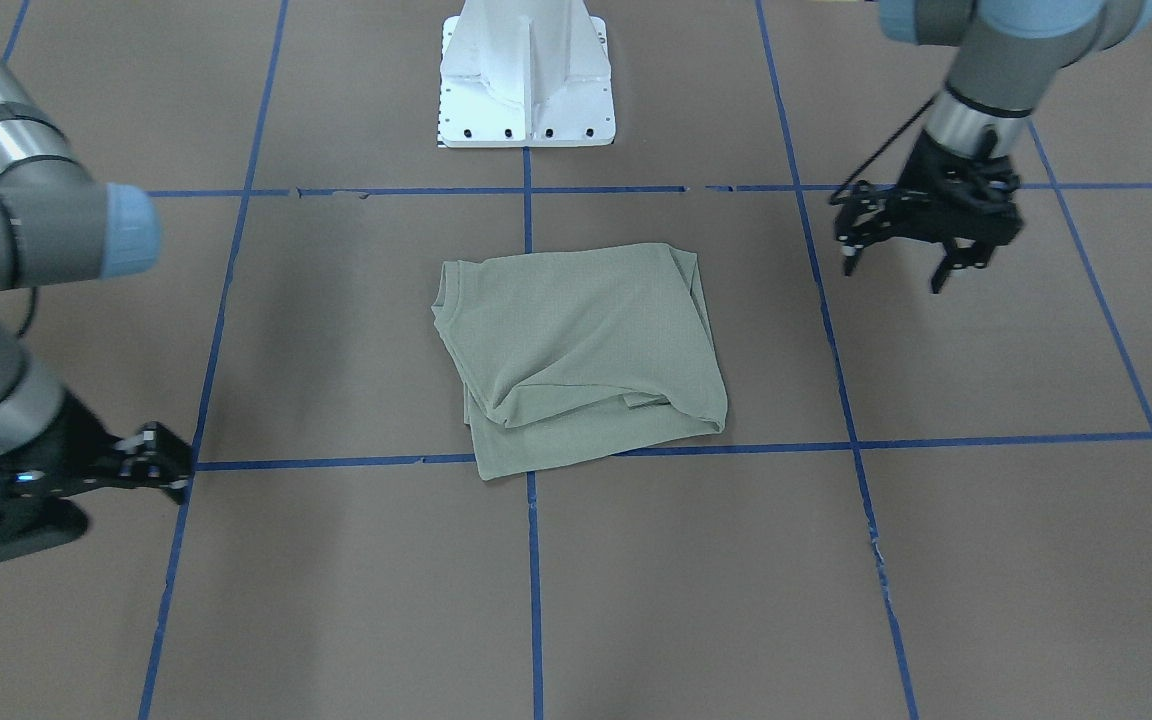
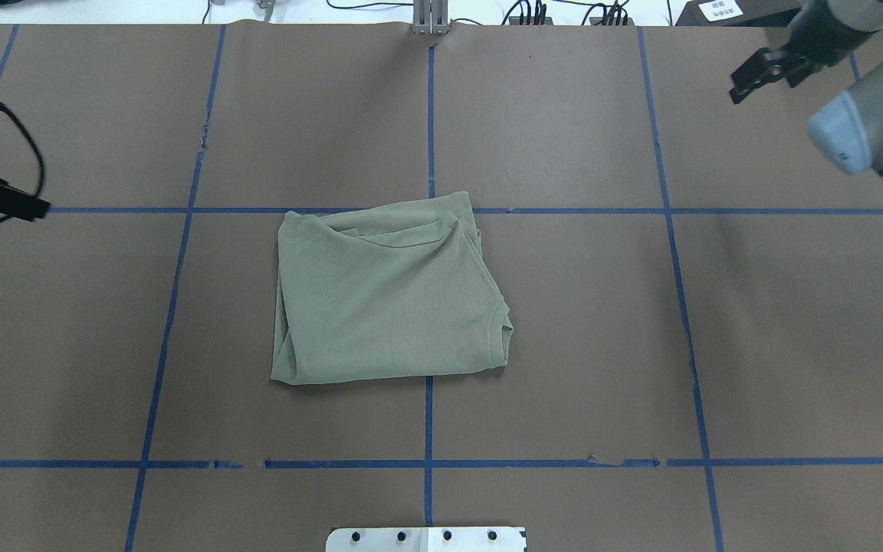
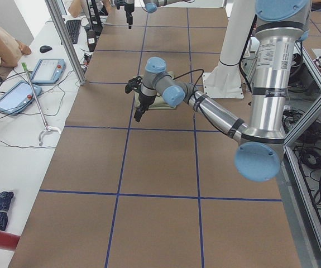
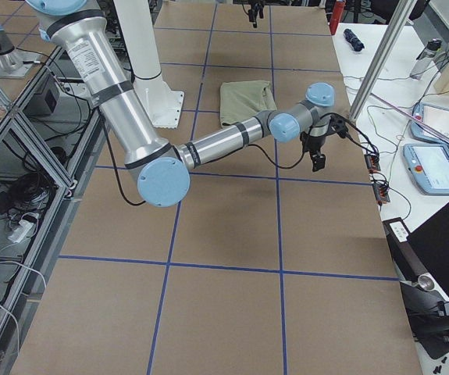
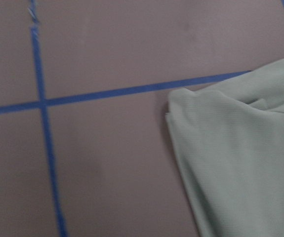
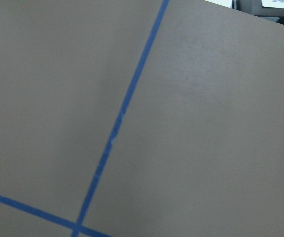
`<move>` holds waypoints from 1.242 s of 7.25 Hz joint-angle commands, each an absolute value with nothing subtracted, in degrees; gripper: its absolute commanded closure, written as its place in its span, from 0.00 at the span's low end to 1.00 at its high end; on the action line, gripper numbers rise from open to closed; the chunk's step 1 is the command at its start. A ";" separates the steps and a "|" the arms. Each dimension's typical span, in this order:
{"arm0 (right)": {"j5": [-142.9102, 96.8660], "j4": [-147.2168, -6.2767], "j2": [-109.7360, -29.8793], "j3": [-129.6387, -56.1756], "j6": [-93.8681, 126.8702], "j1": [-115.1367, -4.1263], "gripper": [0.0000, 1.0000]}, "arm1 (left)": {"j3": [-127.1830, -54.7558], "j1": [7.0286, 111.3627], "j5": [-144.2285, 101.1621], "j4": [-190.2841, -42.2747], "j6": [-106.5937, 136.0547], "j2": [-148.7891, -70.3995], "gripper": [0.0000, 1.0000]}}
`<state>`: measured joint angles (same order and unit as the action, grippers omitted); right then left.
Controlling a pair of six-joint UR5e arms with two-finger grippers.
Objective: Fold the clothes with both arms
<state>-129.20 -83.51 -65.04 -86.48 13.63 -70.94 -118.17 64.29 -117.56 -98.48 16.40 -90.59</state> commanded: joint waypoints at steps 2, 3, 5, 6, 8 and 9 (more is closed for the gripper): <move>-133.23 -91.41 -79.76 -94.12 -1.22 -80.74 0.00 | -114.97 83.74 -127.15 -88.87 -0.53 -85.37 0.00; -133.07 -90.71 -85.55 -94.91 -1.32 -82.34 0.00 | -112.96 84.54 -127.18 -88.77 -0.18 -83.34 0.00; -133.68 -89.38 -90.85 -97.45 -1.23 -84.02 0.00 | -110.57 90.15 -127.35 -89.13 -0.62 -83.32 0.00; -137.68 -89.38 -93.05 -99.12 -1.06 -86.46 0.00 | -110.13 91.13 -129.18 -89.03 -3.14 -82.28 0.00; -137.47 -89.38 -98.94 -101.86 -1.23 -88.93 0.00 | -107.68 94.38 -134.11 -88.77 -11.84 -79.29 0.00; -137.29 -90.08 -99.83 -103.17 -1.14 -90.25 0.00 | -107.23 94.31 -133.95 -87.29 -11.52 -78.93 0.00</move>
<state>-137.44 -89.55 -97.85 -101.65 -1.14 -88.63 -108.12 93.52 -133.14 -88.49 -10.09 -79.77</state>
